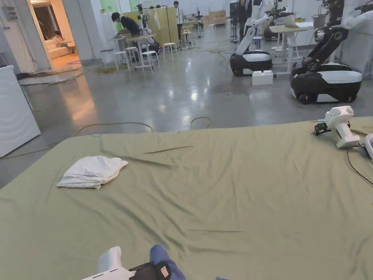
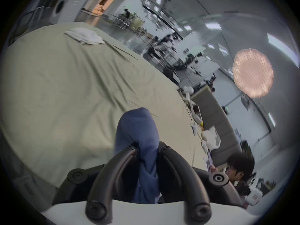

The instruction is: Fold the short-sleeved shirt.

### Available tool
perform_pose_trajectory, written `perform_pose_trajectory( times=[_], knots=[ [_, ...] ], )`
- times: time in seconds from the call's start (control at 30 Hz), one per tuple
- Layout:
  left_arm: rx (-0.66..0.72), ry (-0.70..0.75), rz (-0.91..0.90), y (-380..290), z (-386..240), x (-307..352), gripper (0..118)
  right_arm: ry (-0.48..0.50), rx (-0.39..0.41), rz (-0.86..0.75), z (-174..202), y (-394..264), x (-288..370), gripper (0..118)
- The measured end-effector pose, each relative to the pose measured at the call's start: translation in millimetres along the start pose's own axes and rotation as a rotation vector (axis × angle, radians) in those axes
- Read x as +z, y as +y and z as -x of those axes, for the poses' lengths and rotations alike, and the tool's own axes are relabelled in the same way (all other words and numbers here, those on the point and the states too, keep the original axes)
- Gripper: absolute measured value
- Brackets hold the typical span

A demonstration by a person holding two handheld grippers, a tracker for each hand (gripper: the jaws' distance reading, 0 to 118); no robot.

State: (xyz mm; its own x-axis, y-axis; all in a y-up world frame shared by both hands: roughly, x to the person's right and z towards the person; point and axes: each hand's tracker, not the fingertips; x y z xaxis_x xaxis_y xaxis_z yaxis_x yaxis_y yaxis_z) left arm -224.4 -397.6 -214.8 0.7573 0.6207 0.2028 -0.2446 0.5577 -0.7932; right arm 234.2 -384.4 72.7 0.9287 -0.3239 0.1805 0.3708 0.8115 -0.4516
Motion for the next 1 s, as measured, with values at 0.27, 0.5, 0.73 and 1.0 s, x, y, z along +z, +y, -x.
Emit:
perform_pose_trajectory(
  times=[0.27, 0.5, 0.73, 1.0],
  knots=[
    [-0.169, -0.013, 0.232, -63, -98, -137, 24, -0.018, -0.034, -0.016, -5, -11, 23, 0],
    [-0.127, -0.168, 0.160, -58, -98, -116, 76, -0.051, -0.089, 0.011, -28, -24, 22, 0],
    [-0.015, -0.076, 0.279, -75, -76, -158, 8, -0.051, -0.119, 0.030, -37, -23, 17, 0],
    [-0.036, -0.057, 0.387, -88, -84, -195, 10, 0.010, -0.074, 0.127, -16, -27, 1, 0]
  ],
)
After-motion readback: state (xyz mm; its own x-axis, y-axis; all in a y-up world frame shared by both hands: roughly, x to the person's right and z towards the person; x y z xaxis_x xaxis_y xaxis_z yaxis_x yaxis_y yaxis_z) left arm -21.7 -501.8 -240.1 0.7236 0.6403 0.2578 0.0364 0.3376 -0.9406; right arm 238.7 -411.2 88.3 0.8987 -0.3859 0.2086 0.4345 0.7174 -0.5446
